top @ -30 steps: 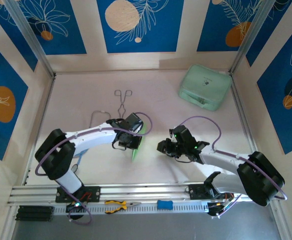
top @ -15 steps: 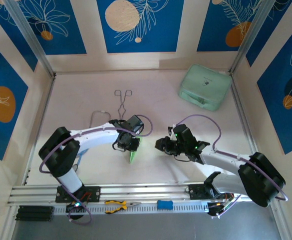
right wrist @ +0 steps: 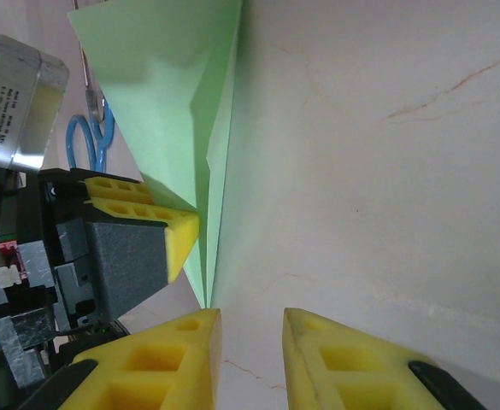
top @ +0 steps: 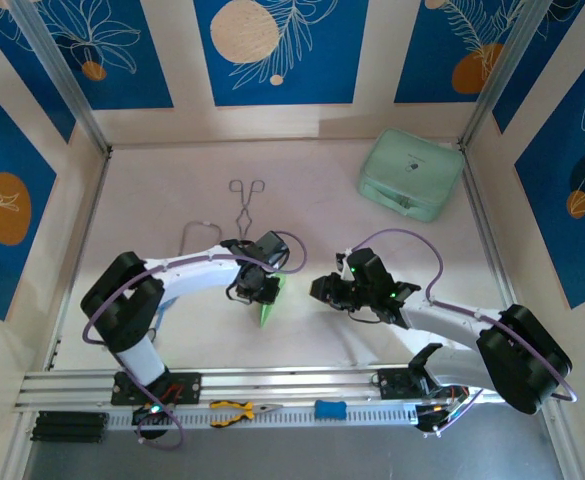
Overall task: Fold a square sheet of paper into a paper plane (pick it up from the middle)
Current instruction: Turn over a paper plane at the center of the table.
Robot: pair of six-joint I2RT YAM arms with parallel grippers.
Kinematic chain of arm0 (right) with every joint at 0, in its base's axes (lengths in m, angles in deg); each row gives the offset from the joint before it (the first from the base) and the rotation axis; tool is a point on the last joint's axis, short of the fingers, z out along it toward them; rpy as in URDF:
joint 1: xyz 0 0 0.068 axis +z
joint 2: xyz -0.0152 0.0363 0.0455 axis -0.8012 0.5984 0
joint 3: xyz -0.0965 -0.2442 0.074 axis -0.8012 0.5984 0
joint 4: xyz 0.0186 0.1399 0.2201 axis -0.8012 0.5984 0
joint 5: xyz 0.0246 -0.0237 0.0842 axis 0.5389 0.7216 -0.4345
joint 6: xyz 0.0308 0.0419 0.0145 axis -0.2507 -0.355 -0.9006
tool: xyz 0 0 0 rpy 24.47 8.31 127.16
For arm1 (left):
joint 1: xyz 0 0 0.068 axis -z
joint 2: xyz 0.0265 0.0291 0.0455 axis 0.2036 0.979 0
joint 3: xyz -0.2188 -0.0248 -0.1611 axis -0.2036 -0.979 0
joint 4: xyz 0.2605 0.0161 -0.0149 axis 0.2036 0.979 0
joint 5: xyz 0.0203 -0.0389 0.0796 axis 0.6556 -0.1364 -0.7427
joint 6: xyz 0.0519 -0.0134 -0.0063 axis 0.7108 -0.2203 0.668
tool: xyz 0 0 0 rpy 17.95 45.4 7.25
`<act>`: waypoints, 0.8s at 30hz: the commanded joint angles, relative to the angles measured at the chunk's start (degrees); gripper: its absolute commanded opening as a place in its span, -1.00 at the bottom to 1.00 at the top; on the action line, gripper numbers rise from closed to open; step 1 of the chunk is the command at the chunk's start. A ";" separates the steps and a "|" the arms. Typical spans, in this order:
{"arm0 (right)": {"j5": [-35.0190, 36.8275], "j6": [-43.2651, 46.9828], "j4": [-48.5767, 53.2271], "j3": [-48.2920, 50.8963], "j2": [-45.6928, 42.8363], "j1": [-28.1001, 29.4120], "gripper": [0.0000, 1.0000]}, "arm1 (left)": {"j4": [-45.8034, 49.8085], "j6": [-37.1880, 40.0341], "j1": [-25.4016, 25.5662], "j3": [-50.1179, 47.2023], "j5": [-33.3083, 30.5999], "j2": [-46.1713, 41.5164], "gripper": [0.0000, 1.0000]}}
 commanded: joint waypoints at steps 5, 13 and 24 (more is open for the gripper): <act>-1.19 -0.70 -1.12 0.97 -0.44 0.15 -0.46 | 1.23 -0.36 0.96 1.44 -0.20 1.47 -0.56; -1.28 -0.72 -1.55 1.32 -0.53 0.06 -0.45 | 1.49 -0.99 1.84 1.62 -2.87 3.16 -0.49; -1.46 -0.57 -1.99 2.85 -1.82 -0.38 -0.45 | 1.58 -2.91 3.36 1.79 -5.83 6.93 -0.47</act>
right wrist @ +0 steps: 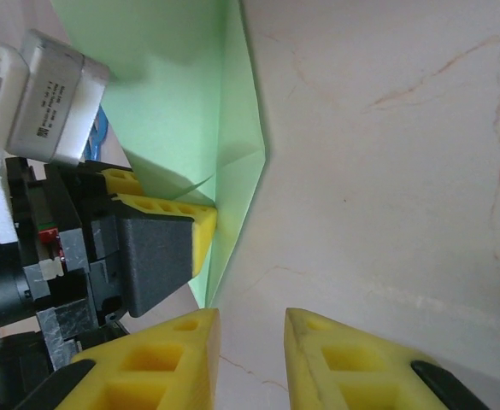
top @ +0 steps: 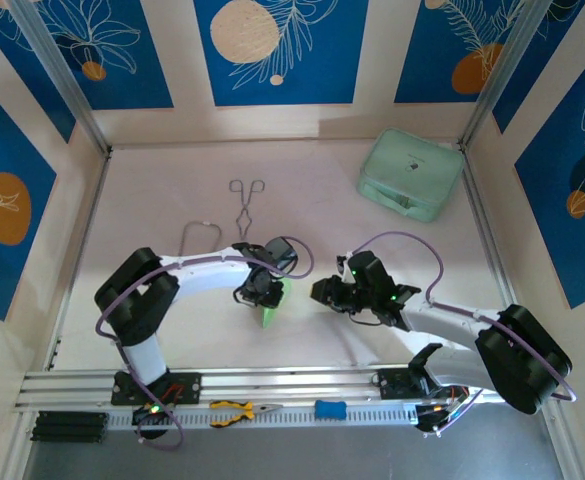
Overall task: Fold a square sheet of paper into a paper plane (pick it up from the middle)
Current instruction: Turn over a paper plane at the center of the table.
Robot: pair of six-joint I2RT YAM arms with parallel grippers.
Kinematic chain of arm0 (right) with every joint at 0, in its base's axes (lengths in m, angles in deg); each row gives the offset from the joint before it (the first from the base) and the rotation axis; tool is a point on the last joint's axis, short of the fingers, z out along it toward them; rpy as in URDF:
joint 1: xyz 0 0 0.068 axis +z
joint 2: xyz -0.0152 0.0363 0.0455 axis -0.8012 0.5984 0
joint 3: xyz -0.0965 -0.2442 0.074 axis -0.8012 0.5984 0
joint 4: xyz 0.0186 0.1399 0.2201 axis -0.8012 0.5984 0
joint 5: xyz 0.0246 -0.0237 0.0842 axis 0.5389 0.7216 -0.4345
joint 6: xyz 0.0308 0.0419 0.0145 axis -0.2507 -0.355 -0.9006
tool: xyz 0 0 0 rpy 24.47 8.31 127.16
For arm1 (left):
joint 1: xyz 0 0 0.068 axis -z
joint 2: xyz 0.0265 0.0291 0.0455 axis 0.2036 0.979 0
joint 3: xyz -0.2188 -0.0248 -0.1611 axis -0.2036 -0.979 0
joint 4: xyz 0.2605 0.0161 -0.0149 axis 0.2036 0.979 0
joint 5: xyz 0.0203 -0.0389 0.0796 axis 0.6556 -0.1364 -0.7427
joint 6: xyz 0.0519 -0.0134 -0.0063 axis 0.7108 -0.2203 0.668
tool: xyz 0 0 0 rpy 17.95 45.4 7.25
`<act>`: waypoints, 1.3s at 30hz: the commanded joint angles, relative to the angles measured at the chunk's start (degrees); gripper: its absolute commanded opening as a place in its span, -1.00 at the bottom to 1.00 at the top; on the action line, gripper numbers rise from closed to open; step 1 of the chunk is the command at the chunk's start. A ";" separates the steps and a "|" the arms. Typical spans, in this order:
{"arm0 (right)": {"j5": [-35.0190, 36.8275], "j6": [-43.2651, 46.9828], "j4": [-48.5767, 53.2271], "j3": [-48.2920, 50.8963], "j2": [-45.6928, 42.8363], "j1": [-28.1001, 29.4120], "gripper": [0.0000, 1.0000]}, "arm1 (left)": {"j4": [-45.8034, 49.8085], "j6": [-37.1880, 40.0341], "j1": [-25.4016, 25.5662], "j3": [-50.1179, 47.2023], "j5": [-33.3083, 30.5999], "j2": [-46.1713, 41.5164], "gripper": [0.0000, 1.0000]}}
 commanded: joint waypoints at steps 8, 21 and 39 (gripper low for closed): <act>-2.27 0.82 0.21 2.75 -4.99 -2.15 -0.43 | 2.51 -4.59 2.84 2.28 -4.21 5.13 -0.22; -5.85 5.49 9.24 5.63 -16.06 -8.94 -0.42 | 2.31 -18.25 3.97 4.24 -2.93 7.81 -0.13; -10.40 7.45 12.25 5.50 -17.28 -12.25 -0.40 | 7.36 -23.42 6.36 10.68 -7.05 9.98 -0.05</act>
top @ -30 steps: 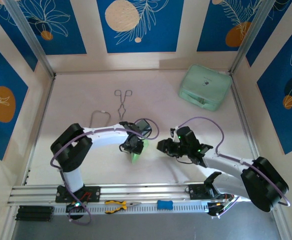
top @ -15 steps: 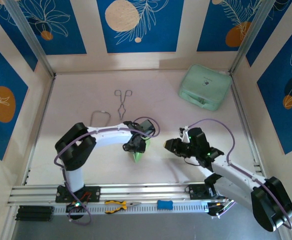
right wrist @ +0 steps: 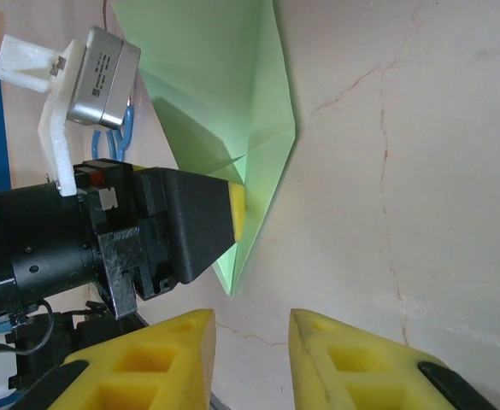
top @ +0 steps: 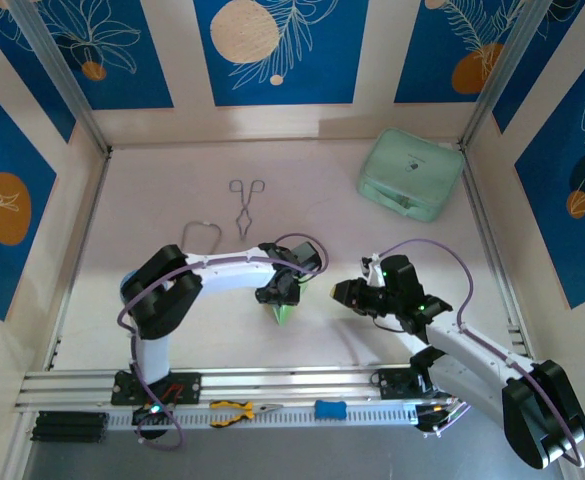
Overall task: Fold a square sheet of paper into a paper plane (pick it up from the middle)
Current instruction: Turn over a paper plane at the center of the table.
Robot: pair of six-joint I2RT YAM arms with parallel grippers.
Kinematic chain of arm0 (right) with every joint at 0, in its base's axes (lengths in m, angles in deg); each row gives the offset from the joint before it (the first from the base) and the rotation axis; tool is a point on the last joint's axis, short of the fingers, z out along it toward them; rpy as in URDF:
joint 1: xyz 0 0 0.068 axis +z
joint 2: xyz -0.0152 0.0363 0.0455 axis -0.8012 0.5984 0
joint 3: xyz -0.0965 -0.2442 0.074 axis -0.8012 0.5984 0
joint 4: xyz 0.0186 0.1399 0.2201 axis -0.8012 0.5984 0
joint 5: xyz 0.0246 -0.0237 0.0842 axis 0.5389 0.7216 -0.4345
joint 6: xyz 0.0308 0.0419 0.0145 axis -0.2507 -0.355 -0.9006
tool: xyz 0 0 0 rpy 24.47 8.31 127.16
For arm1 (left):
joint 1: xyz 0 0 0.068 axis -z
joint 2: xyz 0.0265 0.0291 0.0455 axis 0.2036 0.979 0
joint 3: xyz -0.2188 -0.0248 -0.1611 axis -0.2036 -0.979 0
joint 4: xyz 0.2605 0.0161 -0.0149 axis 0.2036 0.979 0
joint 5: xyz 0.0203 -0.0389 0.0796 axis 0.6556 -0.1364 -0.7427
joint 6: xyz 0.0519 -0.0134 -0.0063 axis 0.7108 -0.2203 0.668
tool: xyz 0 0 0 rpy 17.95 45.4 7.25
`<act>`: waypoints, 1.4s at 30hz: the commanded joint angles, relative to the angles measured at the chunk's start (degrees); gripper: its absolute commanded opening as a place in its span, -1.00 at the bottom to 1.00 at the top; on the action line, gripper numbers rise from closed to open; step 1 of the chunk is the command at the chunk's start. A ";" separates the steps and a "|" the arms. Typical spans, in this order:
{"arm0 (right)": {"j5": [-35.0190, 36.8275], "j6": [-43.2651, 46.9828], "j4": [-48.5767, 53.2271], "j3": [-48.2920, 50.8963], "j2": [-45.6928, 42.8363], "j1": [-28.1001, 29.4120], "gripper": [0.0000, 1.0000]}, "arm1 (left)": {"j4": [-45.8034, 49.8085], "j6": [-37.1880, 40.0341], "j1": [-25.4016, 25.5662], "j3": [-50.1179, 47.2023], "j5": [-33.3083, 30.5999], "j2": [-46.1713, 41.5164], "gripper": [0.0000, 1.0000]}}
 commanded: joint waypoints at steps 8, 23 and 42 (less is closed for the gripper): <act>-2.02 1.24 2.84 -0.35 -0.35 -0.80 -0.39 | 1.88 -3.47 0.72 0.38 -1.46 0.44 0.00; -1.96 0.73 5.69 0.20 -5.12 -1.78 -0.33 | 2.93 -5.29 0.73 1.70 -2.25 -4.32 0.06; 19.13 10.85 27.63 -14.27 -8.96 -6.70 0.05 | 1.14 5.59 -2.31 -5.66 -17.96 -27.11 0.32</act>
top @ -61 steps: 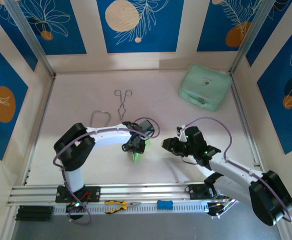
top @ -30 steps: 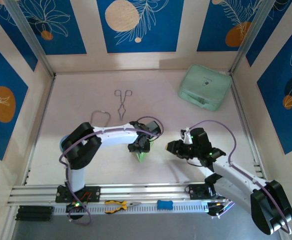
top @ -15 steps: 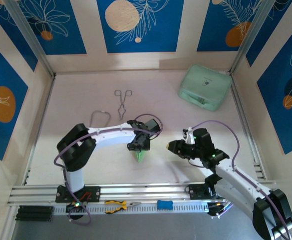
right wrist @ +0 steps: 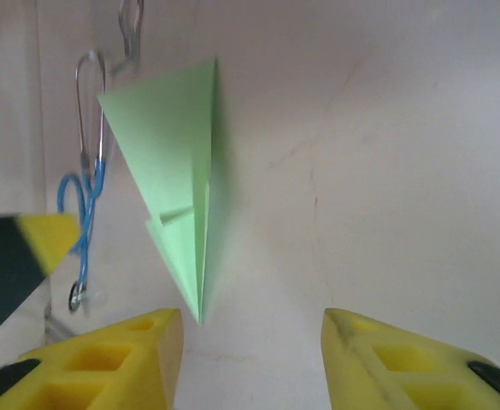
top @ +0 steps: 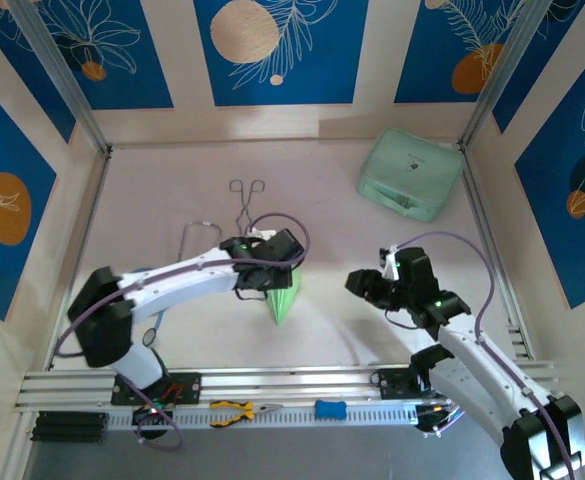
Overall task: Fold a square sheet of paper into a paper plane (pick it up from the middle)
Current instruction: Turn over a paper plane at the center of the table, then reset both arms
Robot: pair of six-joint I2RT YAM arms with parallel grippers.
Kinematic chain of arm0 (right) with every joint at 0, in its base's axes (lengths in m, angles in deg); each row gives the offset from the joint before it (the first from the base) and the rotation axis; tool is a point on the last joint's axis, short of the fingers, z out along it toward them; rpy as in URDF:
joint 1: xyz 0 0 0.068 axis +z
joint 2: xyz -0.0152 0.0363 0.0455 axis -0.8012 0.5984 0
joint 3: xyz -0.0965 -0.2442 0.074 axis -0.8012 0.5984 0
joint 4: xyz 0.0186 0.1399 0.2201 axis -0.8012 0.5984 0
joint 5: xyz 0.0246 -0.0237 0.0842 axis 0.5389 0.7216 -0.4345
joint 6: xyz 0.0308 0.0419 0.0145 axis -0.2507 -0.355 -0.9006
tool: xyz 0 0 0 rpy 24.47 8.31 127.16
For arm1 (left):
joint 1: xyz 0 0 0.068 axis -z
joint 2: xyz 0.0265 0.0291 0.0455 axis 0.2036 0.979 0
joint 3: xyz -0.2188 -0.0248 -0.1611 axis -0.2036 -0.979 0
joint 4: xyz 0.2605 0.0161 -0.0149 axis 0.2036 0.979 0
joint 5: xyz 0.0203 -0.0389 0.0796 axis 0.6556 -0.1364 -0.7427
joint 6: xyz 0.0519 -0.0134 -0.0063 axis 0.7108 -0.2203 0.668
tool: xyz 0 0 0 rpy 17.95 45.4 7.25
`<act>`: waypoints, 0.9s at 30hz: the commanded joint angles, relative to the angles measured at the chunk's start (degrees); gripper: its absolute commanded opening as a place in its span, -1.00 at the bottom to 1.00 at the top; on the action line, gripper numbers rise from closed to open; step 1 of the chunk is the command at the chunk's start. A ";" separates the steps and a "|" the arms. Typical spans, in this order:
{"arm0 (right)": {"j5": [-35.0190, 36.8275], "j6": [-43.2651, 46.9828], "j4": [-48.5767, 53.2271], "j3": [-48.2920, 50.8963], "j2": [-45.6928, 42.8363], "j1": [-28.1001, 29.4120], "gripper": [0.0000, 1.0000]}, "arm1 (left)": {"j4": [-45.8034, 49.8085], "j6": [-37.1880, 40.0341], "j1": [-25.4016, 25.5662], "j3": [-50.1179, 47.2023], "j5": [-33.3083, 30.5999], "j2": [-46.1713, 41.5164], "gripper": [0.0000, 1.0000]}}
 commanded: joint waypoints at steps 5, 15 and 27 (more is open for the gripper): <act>22.28 15.66 8.53 -11.87 3.03 -3.54 0.36 | -14.28 22.32 -11.44 -13.40 -12.04 -19.81 0.63; 30.50 35.93 -19.90 -7.65 22.96 -13.95 0.38 | -32.78 39.56 -32.37 -25.26 -14.54 -22.59 1.00; 14.21 46.76 -58.01 2.44 34.03 -15.70 0.44 | -56.17 46.64 -45.11 -34.76 -9.11 -16.46 0.99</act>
